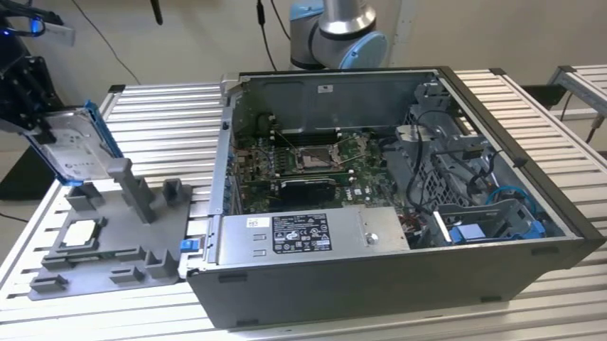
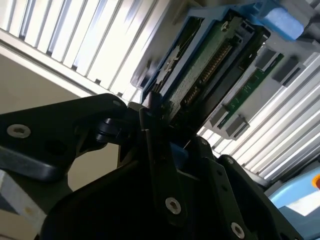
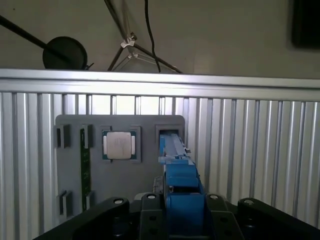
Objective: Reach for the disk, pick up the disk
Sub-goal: 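Pick up the disk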
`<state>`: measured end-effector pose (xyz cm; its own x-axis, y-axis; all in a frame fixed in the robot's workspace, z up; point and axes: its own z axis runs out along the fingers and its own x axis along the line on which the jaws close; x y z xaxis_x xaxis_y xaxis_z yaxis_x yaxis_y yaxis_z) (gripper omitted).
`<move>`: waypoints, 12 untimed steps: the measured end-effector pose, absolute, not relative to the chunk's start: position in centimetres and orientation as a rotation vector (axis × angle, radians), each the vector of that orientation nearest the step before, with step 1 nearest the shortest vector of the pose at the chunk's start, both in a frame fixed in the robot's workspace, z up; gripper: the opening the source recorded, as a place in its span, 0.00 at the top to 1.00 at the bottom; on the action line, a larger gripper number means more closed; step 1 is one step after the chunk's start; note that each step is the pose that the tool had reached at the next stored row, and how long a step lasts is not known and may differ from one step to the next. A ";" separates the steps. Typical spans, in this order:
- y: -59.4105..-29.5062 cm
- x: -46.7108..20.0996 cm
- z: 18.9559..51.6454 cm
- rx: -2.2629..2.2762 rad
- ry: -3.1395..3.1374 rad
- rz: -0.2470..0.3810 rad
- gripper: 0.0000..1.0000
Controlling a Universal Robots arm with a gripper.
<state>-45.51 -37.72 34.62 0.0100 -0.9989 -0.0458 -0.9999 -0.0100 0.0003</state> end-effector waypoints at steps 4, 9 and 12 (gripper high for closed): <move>-37.7 -45.5 36.0 -2.209 2.187 0.050 1.00; -37.7 -45.5 36.5 -2.209 2.187 0.048 1.00; -37.7 -45.5 37.0 -2.209 2.187 0.048 1.00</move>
<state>-45.52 -37.71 37.02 0.0101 -0.9989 -0.0448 -0.9999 -0.0100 -0.0010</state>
